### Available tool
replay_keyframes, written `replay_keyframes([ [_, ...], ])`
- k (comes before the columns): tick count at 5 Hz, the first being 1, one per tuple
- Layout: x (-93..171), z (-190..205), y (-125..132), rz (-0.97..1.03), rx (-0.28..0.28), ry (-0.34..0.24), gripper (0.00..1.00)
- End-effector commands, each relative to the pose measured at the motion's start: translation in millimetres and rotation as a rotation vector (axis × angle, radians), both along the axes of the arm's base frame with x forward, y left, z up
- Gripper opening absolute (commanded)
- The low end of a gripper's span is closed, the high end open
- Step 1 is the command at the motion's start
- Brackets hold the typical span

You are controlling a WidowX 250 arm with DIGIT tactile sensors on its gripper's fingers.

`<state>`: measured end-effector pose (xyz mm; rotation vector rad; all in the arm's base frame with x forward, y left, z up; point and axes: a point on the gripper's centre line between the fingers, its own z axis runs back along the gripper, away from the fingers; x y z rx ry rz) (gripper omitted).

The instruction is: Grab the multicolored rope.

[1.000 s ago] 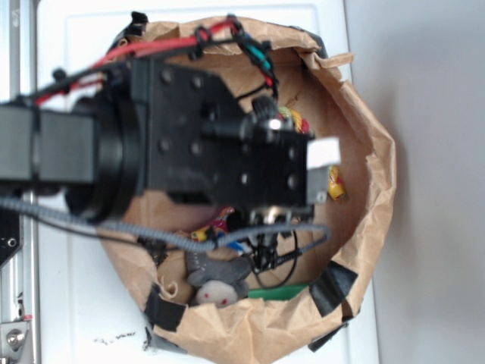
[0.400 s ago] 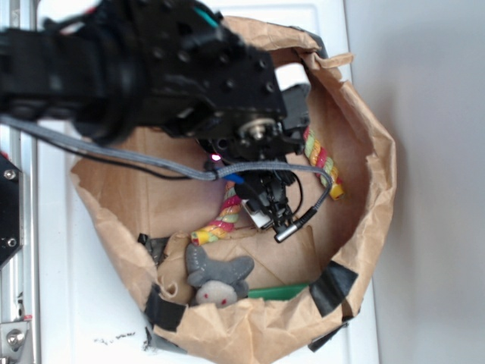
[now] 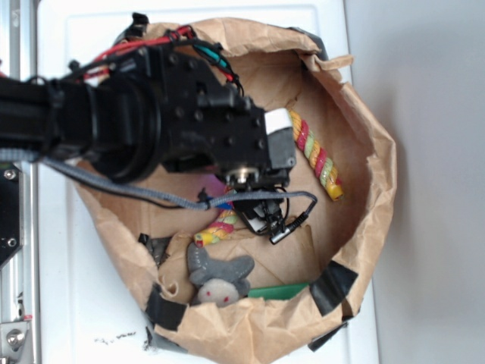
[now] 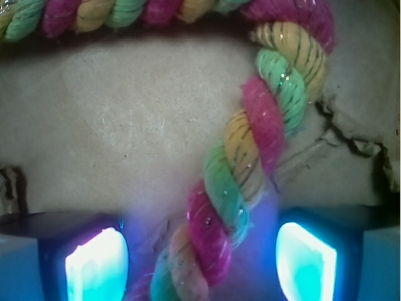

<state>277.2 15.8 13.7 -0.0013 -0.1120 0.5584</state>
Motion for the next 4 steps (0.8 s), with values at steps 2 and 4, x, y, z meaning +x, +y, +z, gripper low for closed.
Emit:
replay_keyframes([
  [2, 6.4, 6.3, -9.1, -0.006, 0.013, 0.039, 0.00],
  [4, 6.5, 26.4, -10.4, -0.044, -0.039, 0.034, 0.00],
])
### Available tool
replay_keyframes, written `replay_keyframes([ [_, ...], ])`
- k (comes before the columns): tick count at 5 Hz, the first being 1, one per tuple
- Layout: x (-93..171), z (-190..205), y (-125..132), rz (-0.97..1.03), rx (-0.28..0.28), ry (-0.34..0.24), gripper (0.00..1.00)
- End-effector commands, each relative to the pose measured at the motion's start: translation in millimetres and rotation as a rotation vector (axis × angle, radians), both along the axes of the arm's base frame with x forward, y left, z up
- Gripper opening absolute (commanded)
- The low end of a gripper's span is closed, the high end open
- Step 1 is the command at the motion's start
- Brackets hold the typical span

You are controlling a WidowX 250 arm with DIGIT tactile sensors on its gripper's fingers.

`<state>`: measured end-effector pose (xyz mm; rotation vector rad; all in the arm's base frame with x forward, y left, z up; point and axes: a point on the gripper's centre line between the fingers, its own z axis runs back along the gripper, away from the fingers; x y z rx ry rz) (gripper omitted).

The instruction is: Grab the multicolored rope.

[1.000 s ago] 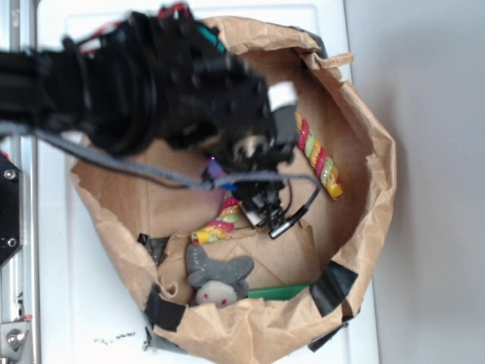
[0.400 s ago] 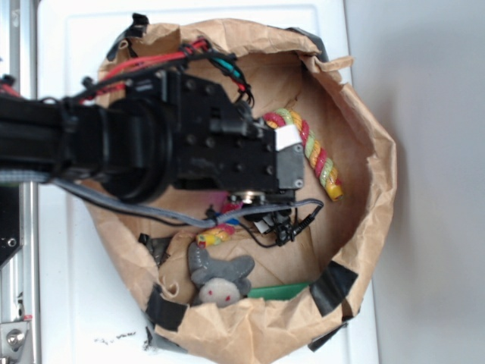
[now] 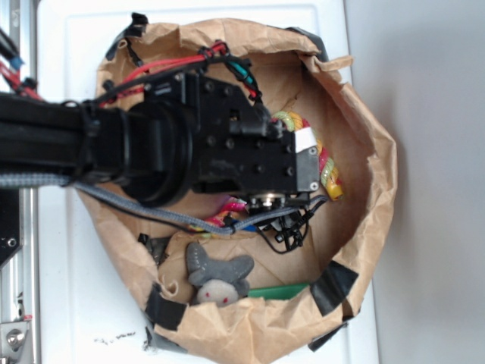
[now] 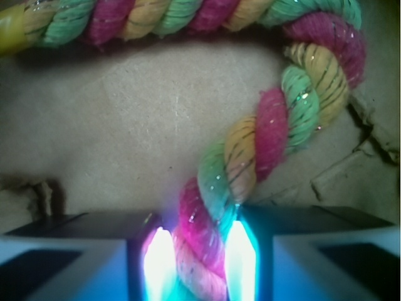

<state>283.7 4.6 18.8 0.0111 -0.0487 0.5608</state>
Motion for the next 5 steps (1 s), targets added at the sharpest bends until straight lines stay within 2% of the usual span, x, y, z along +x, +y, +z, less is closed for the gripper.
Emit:
replay_keyframes([
  [1, -7.1, 64.1, -0.2, -0.117, -0.069, -0.074, 0.00],
  [2, -13.0, 102.2, 0.1, -0.208, -0.031, -0.087, 0.00],
  [3, -20.1, 132.9, 3.6, -0.227, -0.026, -0.128, 0.00],
  [4, -17.8, 148.7, 6.9, -0.229, -0.049, -0.128, 0.00],
  [5, -27.7, 150.0, 1.9, -0.277, 0.064, -0.235, 0.00],
])
